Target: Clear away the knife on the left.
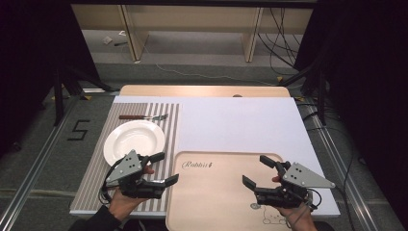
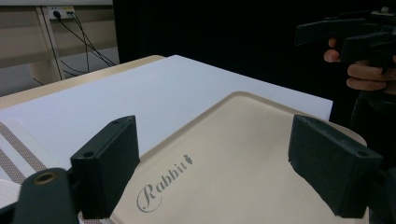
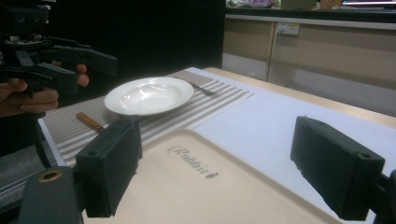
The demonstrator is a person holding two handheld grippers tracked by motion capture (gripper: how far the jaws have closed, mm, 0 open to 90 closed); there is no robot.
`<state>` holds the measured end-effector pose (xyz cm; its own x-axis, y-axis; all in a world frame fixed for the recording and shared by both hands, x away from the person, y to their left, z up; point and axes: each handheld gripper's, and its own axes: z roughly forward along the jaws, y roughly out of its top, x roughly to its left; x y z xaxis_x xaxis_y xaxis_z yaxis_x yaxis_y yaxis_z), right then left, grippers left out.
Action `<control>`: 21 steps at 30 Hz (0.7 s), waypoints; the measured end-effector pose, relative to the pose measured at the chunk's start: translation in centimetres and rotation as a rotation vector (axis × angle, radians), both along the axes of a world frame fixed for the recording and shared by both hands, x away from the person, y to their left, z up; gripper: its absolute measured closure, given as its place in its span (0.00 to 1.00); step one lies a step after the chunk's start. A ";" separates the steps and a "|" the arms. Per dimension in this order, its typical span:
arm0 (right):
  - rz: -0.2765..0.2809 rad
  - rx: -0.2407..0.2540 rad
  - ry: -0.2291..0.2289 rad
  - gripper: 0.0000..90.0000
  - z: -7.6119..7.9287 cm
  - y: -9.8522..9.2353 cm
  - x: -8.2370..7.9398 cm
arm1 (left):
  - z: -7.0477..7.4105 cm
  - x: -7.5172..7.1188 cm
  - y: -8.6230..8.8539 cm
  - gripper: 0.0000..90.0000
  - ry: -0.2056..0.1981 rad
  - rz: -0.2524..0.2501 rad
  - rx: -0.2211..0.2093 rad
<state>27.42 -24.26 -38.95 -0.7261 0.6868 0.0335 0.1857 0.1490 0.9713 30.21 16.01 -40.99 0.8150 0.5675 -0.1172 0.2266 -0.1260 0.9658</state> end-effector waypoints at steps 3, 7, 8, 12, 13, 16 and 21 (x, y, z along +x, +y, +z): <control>0.001 0.002 -0.002 0.19 0.0 0.0 0.0 | 0.0 0.0 0.0 0.18 0.001 0.000 0.005; 0.002 0.003 -0.002 0.20 0.0 0.0 0.0 | 0.0 0.1 -0.1 0.18 0.004 -0.002 0.016; 0.003 0.002 -0.002 0.19 0.0 0.0 0.0 | -0.1 0.2 -0.1 0.18 0.007 -0.002 0.015; 0.004 0.002 -0.001 0.20 -0.1 -0.1 0.0 | -0.1 0.3 -0.1 0.18 0.013 -0.003 0.019; 0.003 0.004 0.000 0.19 -0.1 -0.1 0.0 | -0.1 0.3 -0.1 0.18 0.013 -0.003 0.019; 0.002 0.006 0.001 0.19 -0.1 -0.2 0.1 | -0.1 0.6 -0.2 0.18 0.015 -0.004 0.032; 0.003 0.011 0.003 0.19 -0.1 -0.3 0.1 | -0.2 0.7 -0.2 0.18 0.024 -0.005 0.039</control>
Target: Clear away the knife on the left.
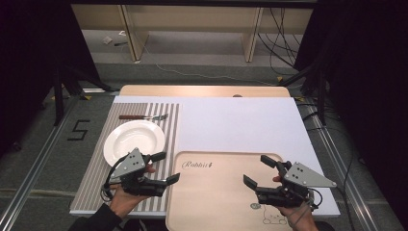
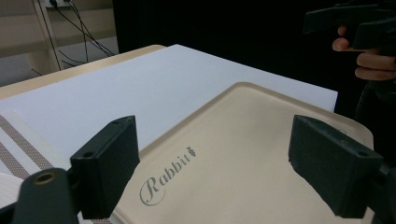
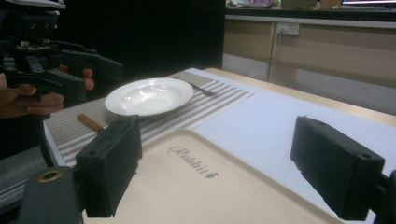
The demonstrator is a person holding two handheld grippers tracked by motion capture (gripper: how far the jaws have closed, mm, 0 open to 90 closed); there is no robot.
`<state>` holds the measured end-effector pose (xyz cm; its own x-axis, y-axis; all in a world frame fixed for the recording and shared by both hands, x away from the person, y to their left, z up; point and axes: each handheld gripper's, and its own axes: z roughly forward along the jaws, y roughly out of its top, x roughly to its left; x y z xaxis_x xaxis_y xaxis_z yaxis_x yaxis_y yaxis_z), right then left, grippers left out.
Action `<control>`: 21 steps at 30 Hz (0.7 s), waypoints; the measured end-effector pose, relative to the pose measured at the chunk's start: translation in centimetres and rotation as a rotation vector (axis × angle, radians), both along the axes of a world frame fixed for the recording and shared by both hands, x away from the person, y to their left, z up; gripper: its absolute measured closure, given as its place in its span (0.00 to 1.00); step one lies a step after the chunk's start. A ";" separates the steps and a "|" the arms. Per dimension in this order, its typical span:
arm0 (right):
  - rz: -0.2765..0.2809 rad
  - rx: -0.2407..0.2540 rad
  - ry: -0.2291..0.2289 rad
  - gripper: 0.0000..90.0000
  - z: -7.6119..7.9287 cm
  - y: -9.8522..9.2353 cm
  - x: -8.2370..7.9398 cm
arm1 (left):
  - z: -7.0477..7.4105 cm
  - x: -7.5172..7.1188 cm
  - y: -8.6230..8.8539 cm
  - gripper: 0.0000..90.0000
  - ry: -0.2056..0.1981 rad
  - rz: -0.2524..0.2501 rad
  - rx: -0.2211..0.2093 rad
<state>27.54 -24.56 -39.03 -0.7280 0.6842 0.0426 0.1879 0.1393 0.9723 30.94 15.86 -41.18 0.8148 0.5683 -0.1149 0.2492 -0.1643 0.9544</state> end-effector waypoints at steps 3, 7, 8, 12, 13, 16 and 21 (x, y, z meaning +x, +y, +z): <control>0.001 -0.002 0.002 0.19 0.0 0.0 0.0 | 0.0 0.0 0.1 0.18 0.008 -0.004 0.000; -0.002 -0.004 -0.002 0.20 0.1 0.1 -0.1 | 0.0 0.1 0.3 0.18 0.013 -0.004 0.009; -0.002 -0.003 -0.002 0.20 0.1 0.2 -0.1 | 0.0 0.0 0.4 0.18 0.014 -0.004 0.013; 0.003 -0.008 -0.008 0.19 0.1 0.3 -0.2 | 0.1 0.3 0.7 0.18 0.034 -0.015 0.022; 0.002 -0.007 -0.006 0.19 0.1 0.3 -0.2 | 0.1 0.4 0.8 0.18 0.033 -0.019 0.038; -0.001 -0.005 -0.003 0.19 0.1 0.2 -0.2 | 0.1 0.6 1.1 0.18 0.032 -0.015 0.064; -0.001 -0.004 -0.001 0.19 0.1 0.2 -0.1 | 0.2 1.1 2.2 0.18 0.029 -0.011 0.130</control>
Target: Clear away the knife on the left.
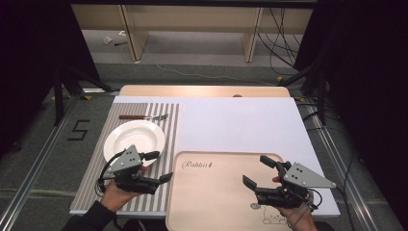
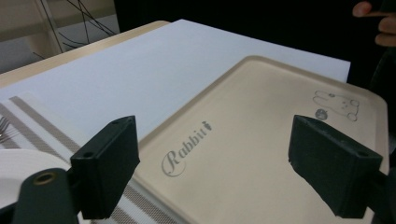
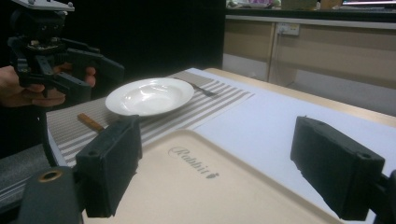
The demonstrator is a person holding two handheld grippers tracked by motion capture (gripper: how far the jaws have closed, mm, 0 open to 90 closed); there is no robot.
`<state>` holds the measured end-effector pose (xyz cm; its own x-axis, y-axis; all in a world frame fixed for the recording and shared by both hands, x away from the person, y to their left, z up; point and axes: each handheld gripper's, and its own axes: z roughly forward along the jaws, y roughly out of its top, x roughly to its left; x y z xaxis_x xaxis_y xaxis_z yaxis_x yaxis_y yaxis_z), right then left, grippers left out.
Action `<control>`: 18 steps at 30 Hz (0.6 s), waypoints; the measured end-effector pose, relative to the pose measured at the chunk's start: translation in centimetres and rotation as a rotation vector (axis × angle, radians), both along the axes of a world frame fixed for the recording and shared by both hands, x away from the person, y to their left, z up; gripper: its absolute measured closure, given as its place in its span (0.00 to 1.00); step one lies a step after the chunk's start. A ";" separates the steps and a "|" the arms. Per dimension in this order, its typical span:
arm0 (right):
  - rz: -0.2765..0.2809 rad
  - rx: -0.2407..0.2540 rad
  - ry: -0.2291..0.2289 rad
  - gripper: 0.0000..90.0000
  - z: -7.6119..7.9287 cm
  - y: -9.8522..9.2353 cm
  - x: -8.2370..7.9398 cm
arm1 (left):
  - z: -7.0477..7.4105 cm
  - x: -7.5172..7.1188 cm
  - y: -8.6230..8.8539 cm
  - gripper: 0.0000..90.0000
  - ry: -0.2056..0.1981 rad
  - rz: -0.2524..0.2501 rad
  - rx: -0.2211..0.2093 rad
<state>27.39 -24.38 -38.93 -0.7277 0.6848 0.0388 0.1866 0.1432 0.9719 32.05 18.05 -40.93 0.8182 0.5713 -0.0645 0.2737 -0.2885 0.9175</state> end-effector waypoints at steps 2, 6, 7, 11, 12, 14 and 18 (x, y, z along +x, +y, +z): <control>-0.002 0.001 -0.001 0.20 0.0 0.0 0.0 | 0.1 0.1 0.5 0.18 0.005 -0.005 0.016; -0.004 -0.002 0.000 0.19 0.0 0.0 0.0 | 0.6 0.1 1.9 0.18 0.007 0.004 0.047; -0.004 -0.003 0.000 0.19 0.0 0.0 0.0 | 0.7 0.0 2.2 0.18 0.007 0.003 0.055; -0.006 -0.004 0.000 0.19 0.0 0.0 0.0 | 0.6 -0.1 3.7 0.20 0.042 0.007 0.139; -0.006 -0.004 0.000 0.19 0.0 0.0 0.0 | 0.6 -0.1 3.7 0.20 0.042 0.007 0.139; -0.008 -0.002 0.001 0.19 -0.1 0.0 0.1 | 0.3 -0.1 4.0 0.21 0.049 0.010 0.171; -0.007 -0.003 0.000 0.19 -0.1 0.0 0.0 | -0.3 0.0 3.9 0.22 0.083 -0.010 0.240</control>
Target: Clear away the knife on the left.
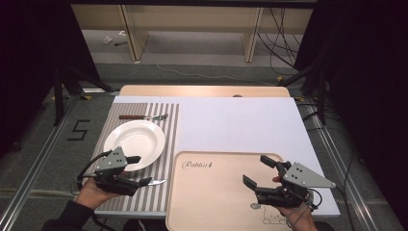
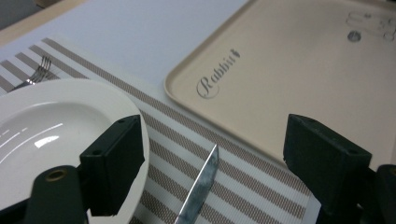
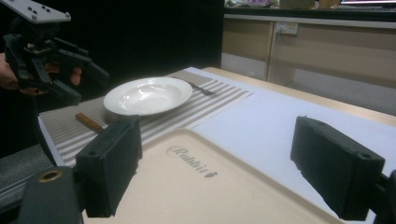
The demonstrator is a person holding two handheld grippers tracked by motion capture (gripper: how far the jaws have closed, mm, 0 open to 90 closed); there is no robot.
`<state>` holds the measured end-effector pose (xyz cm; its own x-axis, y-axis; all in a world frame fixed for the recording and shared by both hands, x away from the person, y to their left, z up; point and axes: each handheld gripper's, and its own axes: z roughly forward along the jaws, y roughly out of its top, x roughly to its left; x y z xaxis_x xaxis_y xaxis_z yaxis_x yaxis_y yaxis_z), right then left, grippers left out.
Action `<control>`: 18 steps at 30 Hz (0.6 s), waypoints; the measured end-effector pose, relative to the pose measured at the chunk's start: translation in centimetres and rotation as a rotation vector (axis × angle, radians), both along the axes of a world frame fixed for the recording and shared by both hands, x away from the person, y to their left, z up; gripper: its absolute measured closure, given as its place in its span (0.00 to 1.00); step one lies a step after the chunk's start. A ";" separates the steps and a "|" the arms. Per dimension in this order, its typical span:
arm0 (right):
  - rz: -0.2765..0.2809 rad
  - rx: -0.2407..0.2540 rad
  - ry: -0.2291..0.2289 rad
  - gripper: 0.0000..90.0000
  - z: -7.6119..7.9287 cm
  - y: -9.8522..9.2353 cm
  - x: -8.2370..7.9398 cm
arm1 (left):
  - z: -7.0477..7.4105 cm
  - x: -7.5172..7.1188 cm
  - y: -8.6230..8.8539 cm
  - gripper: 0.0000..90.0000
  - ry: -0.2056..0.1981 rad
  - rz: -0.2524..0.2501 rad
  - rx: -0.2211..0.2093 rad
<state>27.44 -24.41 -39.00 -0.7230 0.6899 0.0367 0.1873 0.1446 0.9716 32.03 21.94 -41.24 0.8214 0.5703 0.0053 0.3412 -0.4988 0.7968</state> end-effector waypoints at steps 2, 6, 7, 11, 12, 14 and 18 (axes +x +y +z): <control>0.000 0.000 0.000 0.19 0.0 0.0 0.0 | -0.6 0.1 -0.3 0.23 0.030 -0.016 0.071; 0.003 -0.002 0.000 0.19 0.0 0.1 0.0 | -1.6 0.3 -0.7 0.23 0.076 -0.024 0.186; 0.003 -0.002 0.000 0.19 0.0 0.1 0.0 | -1.6 0.3 -0.7 0.23 0.076 -0.024 0.186; 0.002 -0.002 0.003 0.19 0.0 0.0 0.0 | -2.2 0.8 -0.7 0.26 0.094 -0.025 0.266; 0.003 -0.003 0.003 0.19 0.0 0.0 0.0 | -2.4 1.0 -0.7 0.26 0.109 -0.020 0.280; 0.003 -0.004 0.006 0.19 0.0 0.1 0.0 | -2.6 1.2 -0.7 0.26 0.124 -0.022 0.297; 0.004 -0.004 0.000 0.20 0.0 0.1 0.0 | -3.2 1.0 -0.9 0.30 0.140 -0.002 0.414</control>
